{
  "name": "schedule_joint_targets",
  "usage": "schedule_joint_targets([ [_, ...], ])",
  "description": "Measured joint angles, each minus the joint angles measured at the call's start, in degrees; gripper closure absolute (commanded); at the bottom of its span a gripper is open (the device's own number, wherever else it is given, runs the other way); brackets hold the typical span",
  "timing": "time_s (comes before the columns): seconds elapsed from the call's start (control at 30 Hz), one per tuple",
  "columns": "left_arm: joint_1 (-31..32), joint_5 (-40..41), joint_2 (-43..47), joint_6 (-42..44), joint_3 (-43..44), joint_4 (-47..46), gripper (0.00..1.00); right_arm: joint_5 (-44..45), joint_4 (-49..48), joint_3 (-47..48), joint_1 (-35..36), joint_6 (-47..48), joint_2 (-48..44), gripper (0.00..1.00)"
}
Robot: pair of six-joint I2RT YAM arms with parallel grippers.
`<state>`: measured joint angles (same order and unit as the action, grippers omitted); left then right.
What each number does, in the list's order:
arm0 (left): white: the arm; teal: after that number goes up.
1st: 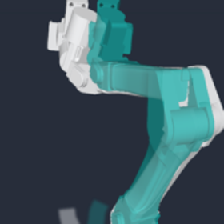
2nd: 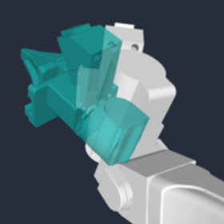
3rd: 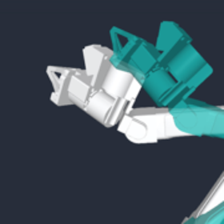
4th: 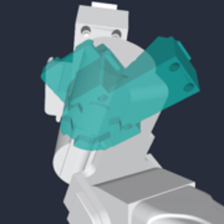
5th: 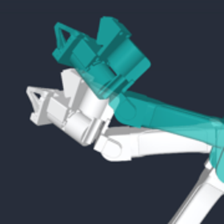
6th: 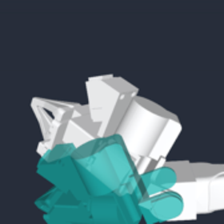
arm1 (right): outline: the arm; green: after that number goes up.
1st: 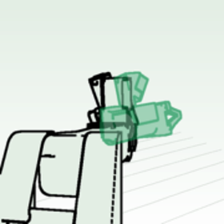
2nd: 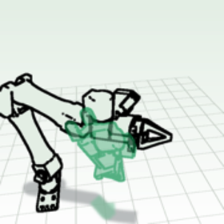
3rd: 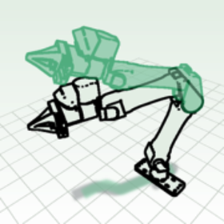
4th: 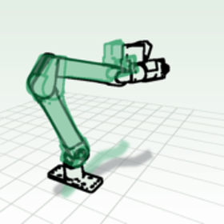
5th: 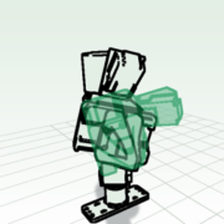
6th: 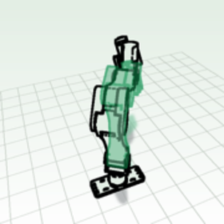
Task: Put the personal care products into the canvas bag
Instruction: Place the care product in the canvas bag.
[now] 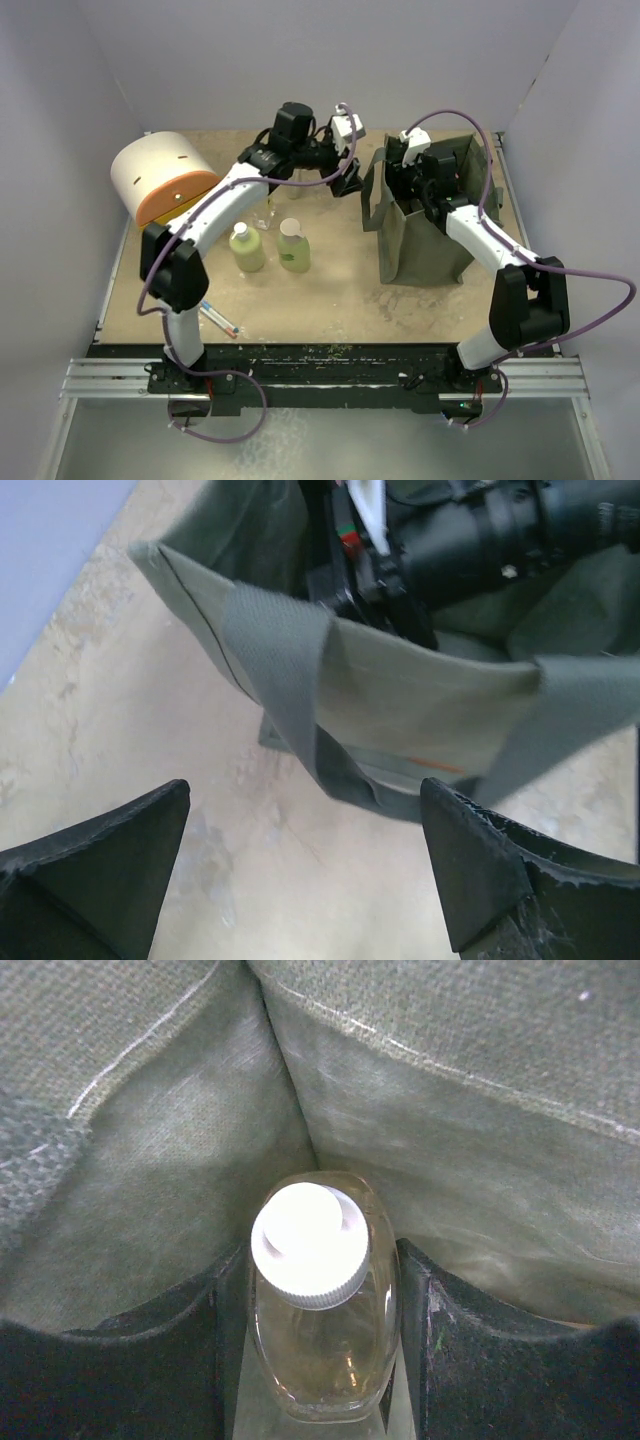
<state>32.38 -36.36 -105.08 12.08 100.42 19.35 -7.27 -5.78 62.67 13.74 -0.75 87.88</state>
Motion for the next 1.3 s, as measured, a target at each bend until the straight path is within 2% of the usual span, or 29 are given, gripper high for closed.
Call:
schedule_joint_targets([
  [0.1, 0.4, -0.8, -6.5, 1.0, 6.0, -0.5, 0.1, -0.1, 0.0, 0.0, 0.0, -0.1, 0.0, 0.92],
  [0.17, 0.7, -1.5, -9.9, 1.0, 8.7, -0.9, 0.23, -0.1, 0.0, 0.0, 0.0, -0.1, 0.0, 0.92],
  [0.33, 1.1, -4.0, -14.1, -1.1, 10.8, -2.6, 0.64, -0.1, 0.0, 0.0, 0.0, -0.2, 0.0, 0.91],
  [0.43, 1.2, -5.8, -14.7, -2.8, 11.6, -2.6, 1.0, 0.0, 0.0, 0.0, 0.0, -0.4, 0.0, 0.91],
  [0.63, 1.2, -6.8, -13.7, -3.6, 12.0, -2.6, 1.0, 0.2, -0.2, 0.0, 0.0, -1.0, 0.0, 0.94],
  [0.97, 1.3, -2.9, -9.0, -3.5, 14.5, 1.9, 1.0, 0.4, -0.4, 0.0, 0.0, -1.7, 0.0, 0.97],
  [1.2, 1.7, -0.8, -9.0, -3.6, 17.8, 6.6, 1.0, 0.2, -0.7, 0.0, 0.1, -1.8, 0.0, 0.96],
  [1.3, 1.8, -0.5, -9.0, -3.6, 18.4, 7.5, 1.0, 0.1, -1.2, -0.1, 0.2, -2.1, 0.0, 0.93],
])
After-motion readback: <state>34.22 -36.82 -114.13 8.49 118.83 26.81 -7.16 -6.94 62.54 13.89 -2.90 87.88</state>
